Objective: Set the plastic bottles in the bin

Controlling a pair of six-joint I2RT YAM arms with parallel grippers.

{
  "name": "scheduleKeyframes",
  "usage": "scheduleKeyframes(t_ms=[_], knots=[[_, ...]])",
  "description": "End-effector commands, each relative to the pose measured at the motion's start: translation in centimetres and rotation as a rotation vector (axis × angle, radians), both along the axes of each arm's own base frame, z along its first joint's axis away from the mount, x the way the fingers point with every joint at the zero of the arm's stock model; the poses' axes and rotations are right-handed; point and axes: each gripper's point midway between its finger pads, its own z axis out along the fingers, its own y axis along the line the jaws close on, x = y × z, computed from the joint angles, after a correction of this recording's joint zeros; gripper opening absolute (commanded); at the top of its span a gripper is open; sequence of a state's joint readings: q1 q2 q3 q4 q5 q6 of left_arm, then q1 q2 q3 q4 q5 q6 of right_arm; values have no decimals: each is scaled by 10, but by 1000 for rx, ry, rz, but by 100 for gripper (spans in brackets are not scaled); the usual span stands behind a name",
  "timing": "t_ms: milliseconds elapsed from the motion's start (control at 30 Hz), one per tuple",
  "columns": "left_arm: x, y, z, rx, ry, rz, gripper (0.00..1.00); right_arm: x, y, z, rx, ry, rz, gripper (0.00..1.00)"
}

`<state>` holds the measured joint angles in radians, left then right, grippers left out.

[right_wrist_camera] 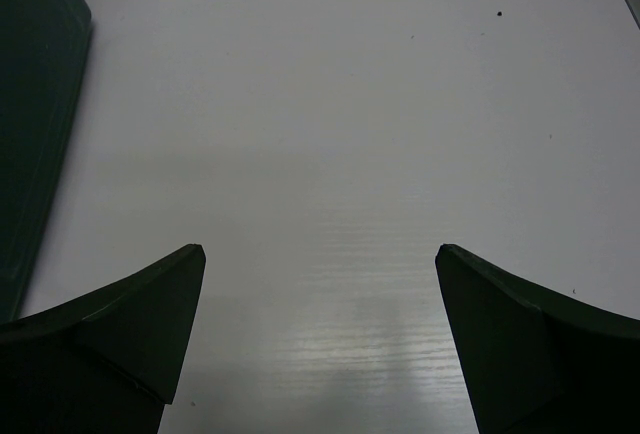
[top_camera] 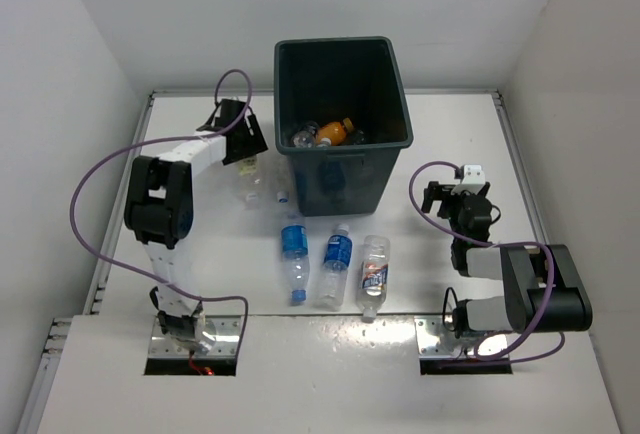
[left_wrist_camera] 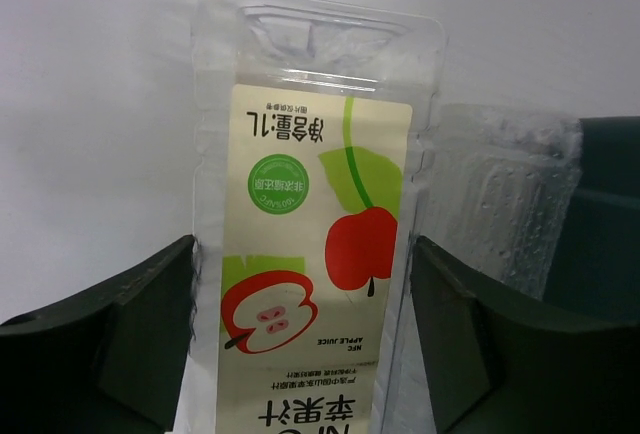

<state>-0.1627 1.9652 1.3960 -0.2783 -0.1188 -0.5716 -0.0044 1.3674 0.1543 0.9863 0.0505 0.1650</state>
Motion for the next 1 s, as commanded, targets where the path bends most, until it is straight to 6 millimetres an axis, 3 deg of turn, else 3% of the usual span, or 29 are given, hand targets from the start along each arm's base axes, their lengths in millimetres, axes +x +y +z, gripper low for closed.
scheduleKeyframes(t_ms=[0,67,100,200,300,333,467,533,600,667,700,733,800,833,900,967], knots=[[-5,14,33,19,-40,57,66,12,3,24,14,-84,6,100],[5,24,78,21,-143,100,66,12,3,24,14,-84,6,100],[7,37,117,23,-227,149,63,12,1,24,12,-84,-3,100],[16,58,202,1,-418,219,60,12,3,24,10,-84,-1,100],[7,64,312,-57,-670,241,58,11,1,21,8,-75,-13,100],[9,62,326,-70,-712,234,57,11,1,21,8,-75,-13,100],[-27,53,439,-171,-1038,171,54,11,1,21,8,-75,-13,100],[-44,36,484,-231,-1177,102,54,11,1,21,8,-75,-13,100],[-58,23,519,-267,-1271,50,53,11,1,21,8,-75,-13,100],[-68,-2,541,-314,-1323,-42,53,11,1,21,8,-75,-13,100],[-78,-11,563,-336,-1366,-74,53,11,1,21,8,-75,-13,100],[-75,-35,563,-370,-1357,-134,53,11,1,21,8,-75,-13,100],[-82,-57,578,-379,-1386,-197,53,11,1,21,8,-75,-13,100],[-78,-82,571,-392,-1366,-257,53,11,1,21,8,-75,-13,100],[-81,-106,570,-387,-1366,-315,53,11,1,21,8,-75,-13,100],[-79,-135,554,-376,-1320,-366,53,11,4,21,12,-75,5,100]])
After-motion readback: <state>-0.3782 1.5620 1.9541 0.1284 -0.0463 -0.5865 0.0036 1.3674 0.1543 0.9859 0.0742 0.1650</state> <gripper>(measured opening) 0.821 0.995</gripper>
